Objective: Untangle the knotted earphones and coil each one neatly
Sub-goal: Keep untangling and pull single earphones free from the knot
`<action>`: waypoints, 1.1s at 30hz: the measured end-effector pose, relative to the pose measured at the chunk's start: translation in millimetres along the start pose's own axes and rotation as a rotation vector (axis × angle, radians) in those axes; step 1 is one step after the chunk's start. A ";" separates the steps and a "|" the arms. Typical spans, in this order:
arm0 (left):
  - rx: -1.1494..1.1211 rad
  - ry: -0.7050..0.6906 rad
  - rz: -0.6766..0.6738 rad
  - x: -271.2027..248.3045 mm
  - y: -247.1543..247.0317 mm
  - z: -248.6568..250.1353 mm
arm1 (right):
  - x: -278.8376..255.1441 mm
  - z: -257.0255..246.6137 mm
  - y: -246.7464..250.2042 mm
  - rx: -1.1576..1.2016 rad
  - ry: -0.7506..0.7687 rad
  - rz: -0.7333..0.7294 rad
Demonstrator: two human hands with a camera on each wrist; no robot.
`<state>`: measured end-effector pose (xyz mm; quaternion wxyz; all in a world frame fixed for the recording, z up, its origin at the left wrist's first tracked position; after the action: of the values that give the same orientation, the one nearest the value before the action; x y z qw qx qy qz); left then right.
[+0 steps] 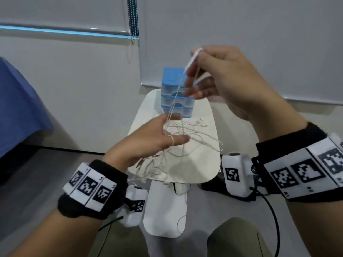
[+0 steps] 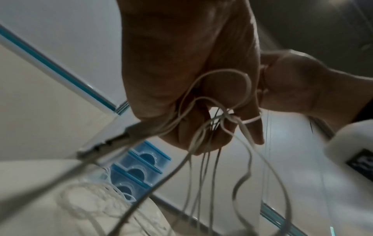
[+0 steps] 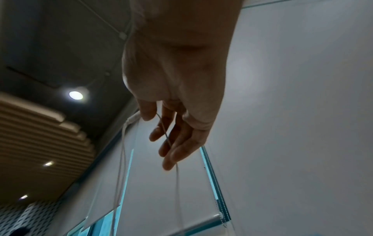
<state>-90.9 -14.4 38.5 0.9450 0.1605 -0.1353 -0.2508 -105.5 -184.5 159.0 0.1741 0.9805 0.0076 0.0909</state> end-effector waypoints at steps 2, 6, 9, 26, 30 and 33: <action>-0.058 0.000 -0.044 5.5 -13.7 4.9 | -1.8 -18.7 -9.3 -0.079 0.178 -0.034; -0.017 -0.028 -0.124 10.1 -22.6 5.6 | 1.4 -31.1 -6.3 -0.502 0.439 0.182; 0.007 -0.011 -0.078 6.1 -15.7 -0.9 | 6.5 -21.0 16.3 -0.724 0.510 0.445; 0.398 -0.092 -0.068 -13.9 28.7 24.7 | -2.2 138.3 65.7 -1.196 -0.427 0.319; 0.428 -0.128 -0.050 -10.1 36.6 37.8 | -12.8 139.4 45.3 -0.905 -0.504 -0.176; 0.401 -0.176 -0.033 -6.5 37.9 49.9 | -20.1 132.5 32.4 -0.720 -0.534 -0.265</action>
<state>-96.9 8.4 97.0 0.8744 0.3250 -0.2618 -0.2475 -101.8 -260.8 44.3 0.5094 0.8373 0.0556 -0.1906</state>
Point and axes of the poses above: each hand's wrist, its own x-axis towards the middle knuckle, its own y-axis out of the back of the hand, z = x × y, the point moved 2 cm from there along x, towards the middle knuckle, and after that the axes turned 12 degrees about -y, right-handed, at the moved point
